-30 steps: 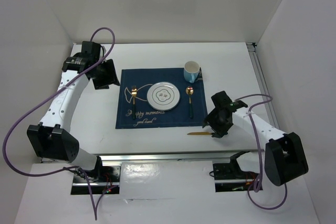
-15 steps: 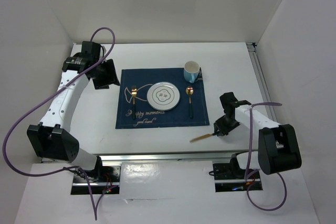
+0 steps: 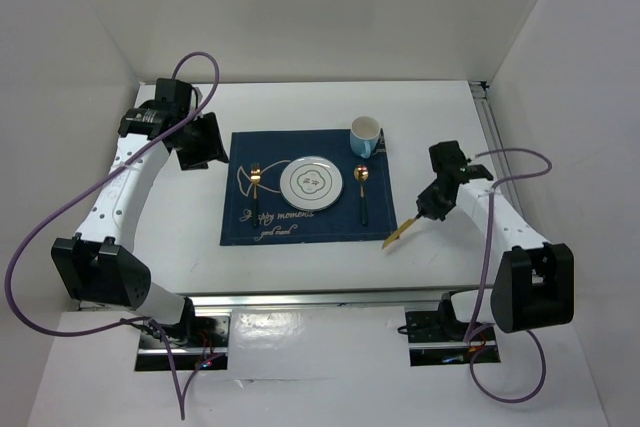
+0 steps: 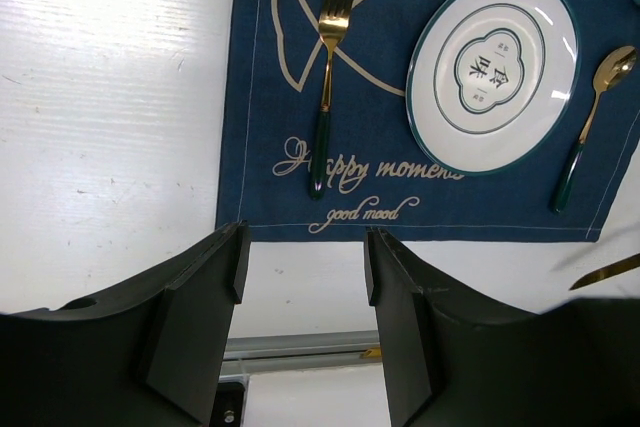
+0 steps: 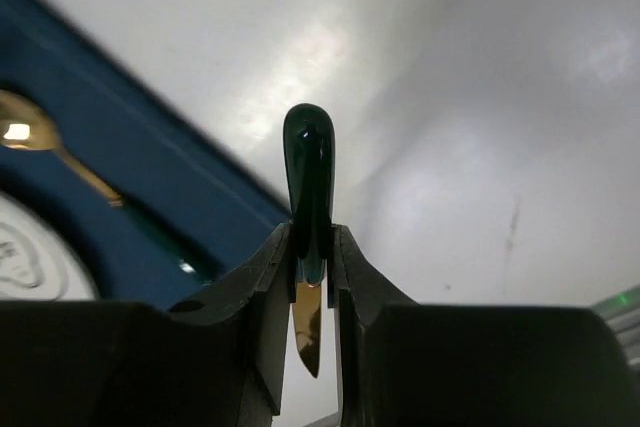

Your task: Set the dinner table for one person

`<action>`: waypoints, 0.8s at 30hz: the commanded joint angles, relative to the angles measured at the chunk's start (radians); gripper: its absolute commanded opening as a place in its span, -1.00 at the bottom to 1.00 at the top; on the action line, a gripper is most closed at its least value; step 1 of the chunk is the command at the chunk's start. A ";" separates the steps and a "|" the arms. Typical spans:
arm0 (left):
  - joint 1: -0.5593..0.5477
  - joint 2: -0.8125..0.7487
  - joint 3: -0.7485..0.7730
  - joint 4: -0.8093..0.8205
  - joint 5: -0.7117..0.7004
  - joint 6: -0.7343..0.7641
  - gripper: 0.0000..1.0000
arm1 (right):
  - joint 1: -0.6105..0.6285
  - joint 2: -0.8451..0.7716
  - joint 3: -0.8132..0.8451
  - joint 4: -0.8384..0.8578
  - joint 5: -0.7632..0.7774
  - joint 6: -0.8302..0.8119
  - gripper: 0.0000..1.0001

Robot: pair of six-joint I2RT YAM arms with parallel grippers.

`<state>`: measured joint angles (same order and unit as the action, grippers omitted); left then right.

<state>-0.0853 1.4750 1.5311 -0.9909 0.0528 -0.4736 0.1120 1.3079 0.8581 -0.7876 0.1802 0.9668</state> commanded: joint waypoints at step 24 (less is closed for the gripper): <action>0.005 -0.013 -0.008 0.024 0.045 0.024 0.32 | -0.305 0.133 0.100 0.312 -0.266 -0.032 0.57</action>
<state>-0.0853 1.4754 1.5311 -0.9791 0.0731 -0.4702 -0.1932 1.4868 0.8677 -0.5262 -0.0860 1.1286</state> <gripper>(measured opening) 0.659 0.784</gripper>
